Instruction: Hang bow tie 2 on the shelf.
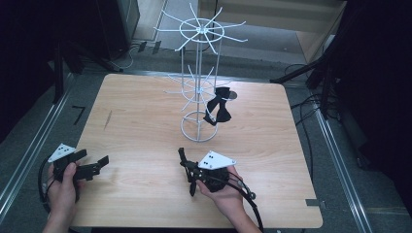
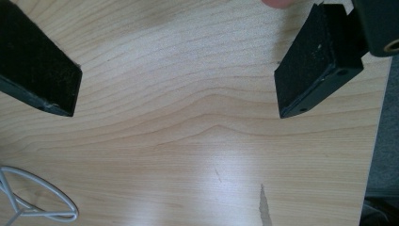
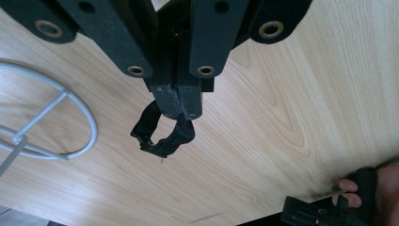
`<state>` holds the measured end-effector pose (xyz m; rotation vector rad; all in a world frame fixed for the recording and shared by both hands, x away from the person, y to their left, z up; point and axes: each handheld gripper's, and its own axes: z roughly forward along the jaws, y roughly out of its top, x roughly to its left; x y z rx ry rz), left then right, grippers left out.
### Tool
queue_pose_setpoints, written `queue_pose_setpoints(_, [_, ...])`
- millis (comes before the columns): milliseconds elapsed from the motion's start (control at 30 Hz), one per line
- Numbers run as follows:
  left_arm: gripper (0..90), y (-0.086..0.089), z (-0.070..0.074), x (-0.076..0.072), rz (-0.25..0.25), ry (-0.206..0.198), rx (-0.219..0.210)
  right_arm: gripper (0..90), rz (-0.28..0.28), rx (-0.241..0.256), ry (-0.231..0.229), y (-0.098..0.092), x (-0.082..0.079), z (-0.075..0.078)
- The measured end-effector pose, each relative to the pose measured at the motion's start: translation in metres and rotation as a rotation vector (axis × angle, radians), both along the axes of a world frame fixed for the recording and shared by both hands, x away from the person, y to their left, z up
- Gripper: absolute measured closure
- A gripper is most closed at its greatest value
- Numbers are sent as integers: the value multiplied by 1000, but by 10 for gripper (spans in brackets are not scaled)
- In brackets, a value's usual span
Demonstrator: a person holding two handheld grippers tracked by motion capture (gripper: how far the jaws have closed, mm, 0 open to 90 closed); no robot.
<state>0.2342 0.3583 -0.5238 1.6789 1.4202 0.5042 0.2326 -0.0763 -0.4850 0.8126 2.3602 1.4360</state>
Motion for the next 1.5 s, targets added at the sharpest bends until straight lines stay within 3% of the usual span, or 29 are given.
queue_pose_setpoints(1500, [16,-2,0,0,-3,3,11,900,-111,84,-111,-36,15,43])
